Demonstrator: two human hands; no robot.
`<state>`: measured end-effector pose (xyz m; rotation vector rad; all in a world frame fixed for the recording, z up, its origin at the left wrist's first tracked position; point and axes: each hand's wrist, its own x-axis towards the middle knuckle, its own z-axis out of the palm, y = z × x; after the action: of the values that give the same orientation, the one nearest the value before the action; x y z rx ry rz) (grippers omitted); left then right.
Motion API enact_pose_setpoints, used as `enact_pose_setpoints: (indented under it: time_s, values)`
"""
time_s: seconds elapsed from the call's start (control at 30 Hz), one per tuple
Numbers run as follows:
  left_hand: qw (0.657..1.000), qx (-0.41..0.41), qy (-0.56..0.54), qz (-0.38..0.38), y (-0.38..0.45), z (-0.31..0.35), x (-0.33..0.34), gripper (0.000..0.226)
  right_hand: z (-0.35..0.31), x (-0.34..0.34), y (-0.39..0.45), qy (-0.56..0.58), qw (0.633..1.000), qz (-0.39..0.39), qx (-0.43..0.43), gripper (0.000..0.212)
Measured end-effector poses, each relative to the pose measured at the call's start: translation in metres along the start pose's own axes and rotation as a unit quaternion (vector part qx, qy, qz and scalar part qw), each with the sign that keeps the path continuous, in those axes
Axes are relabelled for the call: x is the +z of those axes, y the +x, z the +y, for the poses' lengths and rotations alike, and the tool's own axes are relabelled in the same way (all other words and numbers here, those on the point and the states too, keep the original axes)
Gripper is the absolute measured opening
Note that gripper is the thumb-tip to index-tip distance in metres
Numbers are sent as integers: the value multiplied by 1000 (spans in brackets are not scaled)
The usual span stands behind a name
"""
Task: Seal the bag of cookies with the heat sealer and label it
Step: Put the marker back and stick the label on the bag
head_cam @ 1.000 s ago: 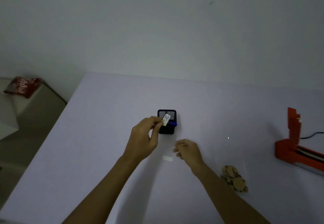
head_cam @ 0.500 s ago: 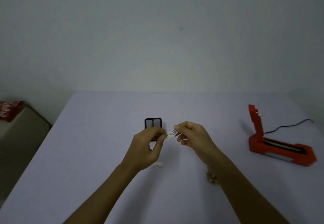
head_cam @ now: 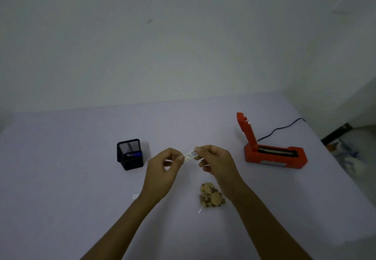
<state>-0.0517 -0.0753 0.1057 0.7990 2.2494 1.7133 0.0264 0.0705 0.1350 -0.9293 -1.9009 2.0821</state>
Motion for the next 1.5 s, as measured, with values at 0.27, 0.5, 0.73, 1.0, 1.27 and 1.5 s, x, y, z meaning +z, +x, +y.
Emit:
enact_pose_setpoints:
  time_s: [0.27, 0.5, 0.73, 1.0, 1.27, 1.5]
  values:
    - [997, -57, 37, -45, 23, -15, 44, 13, 26, -52, 29, -73, 997, -24, 33, 11]
    - [981, -102, 159, -40, 29, -72, 91, 6, 95, -84, 78, -213, 973, 20, 90, 16]
    - [936, 38, 308, -168, 11, -126, 112, 28, 141, -95, 117, -317, 942, -37, 108, 18]
    - [901, 76, 356, -237, 5, -152, 115, 44, 157, -91, 133, -349, 930, -58, 98, 18]
    - [896, 102, 365, -230, 3, -157, 118, 43, 163, -89, 139, -364, 923, -65, 103, 15]
    - [885, 129, 388, -224, 8, -161, 120, 37, 162, -82, 135, -375, 921, -41, 93, 28]
